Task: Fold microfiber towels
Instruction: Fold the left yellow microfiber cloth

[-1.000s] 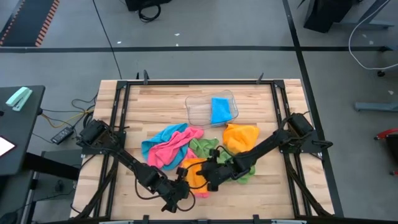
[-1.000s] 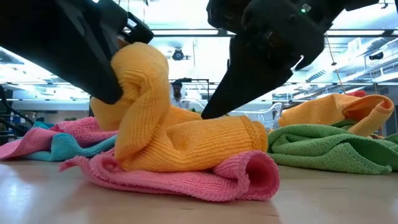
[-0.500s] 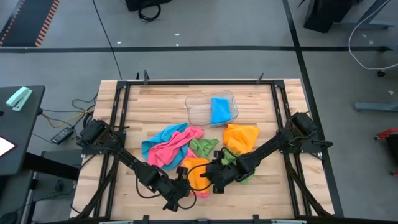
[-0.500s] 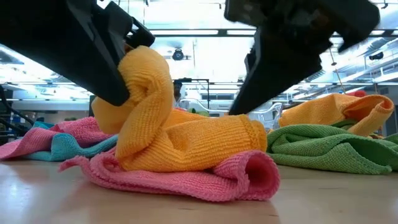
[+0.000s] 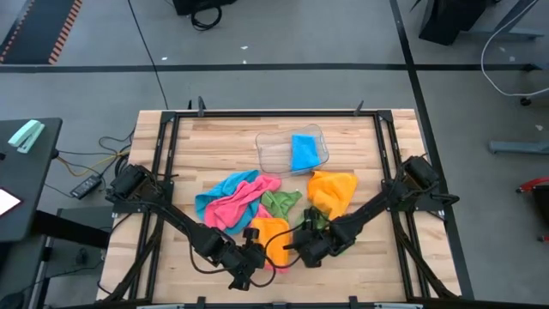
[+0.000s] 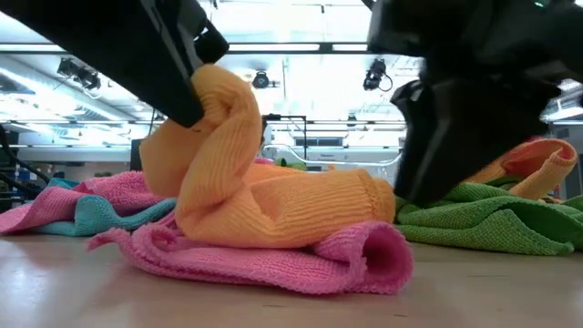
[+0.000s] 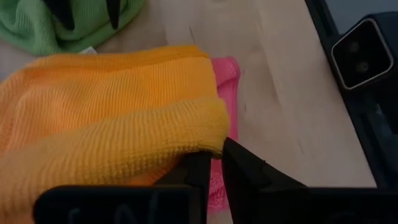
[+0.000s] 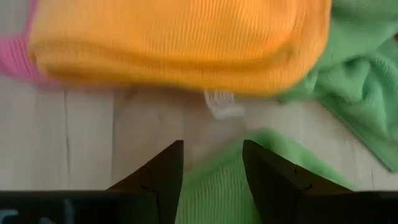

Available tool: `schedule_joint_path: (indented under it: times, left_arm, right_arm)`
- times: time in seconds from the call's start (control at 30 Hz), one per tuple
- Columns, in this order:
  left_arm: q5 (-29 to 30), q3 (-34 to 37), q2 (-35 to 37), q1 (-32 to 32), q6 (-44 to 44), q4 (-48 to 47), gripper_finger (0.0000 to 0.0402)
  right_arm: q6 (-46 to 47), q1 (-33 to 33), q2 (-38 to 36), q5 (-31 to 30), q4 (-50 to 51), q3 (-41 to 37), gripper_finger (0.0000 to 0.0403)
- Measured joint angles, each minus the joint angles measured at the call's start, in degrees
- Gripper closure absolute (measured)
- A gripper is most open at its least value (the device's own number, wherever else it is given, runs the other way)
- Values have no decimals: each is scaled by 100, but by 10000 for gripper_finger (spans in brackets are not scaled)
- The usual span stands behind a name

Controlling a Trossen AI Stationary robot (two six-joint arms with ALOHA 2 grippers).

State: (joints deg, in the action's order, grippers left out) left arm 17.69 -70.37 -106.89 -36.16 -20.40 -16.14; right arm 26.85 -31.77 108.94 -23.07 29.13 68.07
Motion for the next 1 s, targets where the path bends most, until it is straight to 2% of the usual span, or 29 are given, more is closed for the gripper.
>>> schedule_joint_path:
  times: [0.13, 0.23, 0.33, 0.47, 0.57, 0.77, 1.0]
  left_arm:
    - [-2, 0, 0, 15, -2, 7, 354]
    - [-3, 0, 0, 77, -41, 3, 354]
    - [-47, 0, 0, 154, -150, -16, 354]
    - [-297, 0, 0, 272, -236, -17, 354]
    - [-484, 0, 0, 364, -344, -15, 354]
    - [-976, 0, 0, 466, -321, 147, 353]
    - [-1159, -265, 2, 405, 0, 99, 354]
  right_arm:
    - [33, -119, -297, -245, 152, -50, 228]
    - [-18, -180, -669, -439, -298, -358, 228]
    - [-259, -206, -1126, -521, -1405, -999, 228]
    - [-527, -135, -1589, -476, -3522, -2089, 228]
    - [-362, -34, -1693, -450, -4390, -2667, 228]
    - [57, 167, -1537, -439, -4709, -2876, 228]
    - [50, 238, -1502, -433, -4815, -2876, 228]
